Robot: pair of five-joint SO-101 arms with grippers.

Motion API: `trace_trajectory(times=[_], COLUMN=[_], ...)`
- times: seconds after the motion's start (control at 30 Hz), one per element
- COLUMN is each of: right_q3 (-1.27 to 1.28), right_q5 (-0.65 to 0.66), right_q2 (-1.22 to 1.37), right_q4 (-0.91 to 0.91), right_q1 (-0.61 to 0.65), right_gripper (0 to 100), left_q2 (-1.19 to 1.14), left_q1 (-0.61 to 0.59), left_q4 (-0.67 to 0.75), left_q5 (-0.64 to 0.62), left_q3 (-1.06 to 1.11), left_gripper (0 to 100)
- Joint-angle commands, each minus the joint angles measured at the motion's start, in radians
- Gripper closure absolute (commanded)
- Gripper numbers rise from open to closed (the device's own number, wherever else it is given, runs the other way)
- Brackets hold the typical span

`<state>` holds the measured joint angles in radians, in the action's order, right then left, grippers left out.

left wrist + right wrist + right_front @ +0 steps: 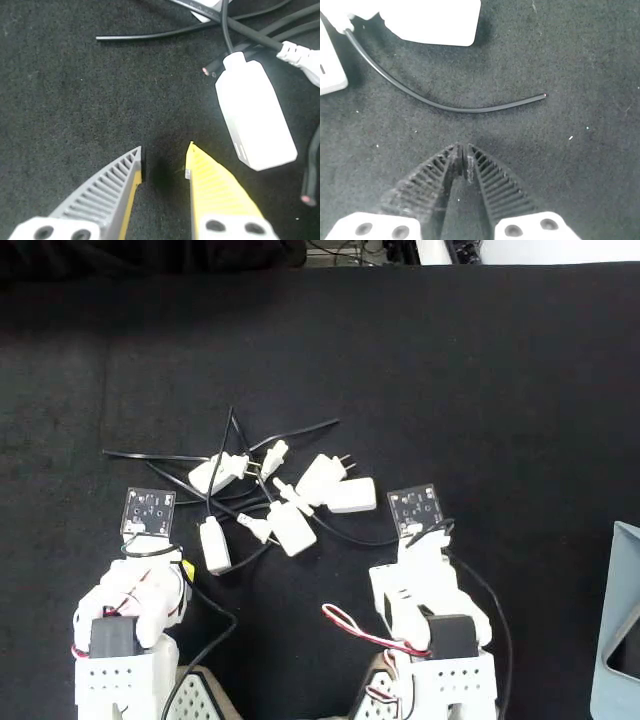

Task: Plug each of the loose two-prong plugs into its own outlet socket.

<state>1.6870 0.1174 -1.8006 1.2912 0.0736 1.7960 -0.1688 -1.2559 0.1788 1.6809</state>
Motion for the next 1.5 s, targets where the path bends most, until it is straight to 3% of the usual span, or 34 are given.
trace_trajectory(times=[0.0,0.63,1.07,1.3,1.47], right_q3=[-0.004,-0.004,-0.044,-0.274,-0.509], right_q5=[-0.009,-0.011,-0.006,-0.018,-0.101], right_q2=[-0.077,-0.077,-0.079,-0.073,0.041], right_q4=[0.008,0.008,0.006,0.031,0.075], right_q1=[-0.006,-0.005,-0.011,-0.005,0.054], right_gripper=[98.5,98.5,98.4,98.6,98.6], left_q2=[0.0,0.0,0.002,0.002,0.002], left_q1=[0.004,0.019,-0.259,-0.259,-0.266], left_q4=[-0.005,-0.005,0.041,0.038,0.037], left_q5=[-0.003,-0.003,-0.009,-0.011,-0.055], left_q3=[0.019,0.019,-0.021,-0.013,-0.01], left_gripper=[85,85,84,85,85])
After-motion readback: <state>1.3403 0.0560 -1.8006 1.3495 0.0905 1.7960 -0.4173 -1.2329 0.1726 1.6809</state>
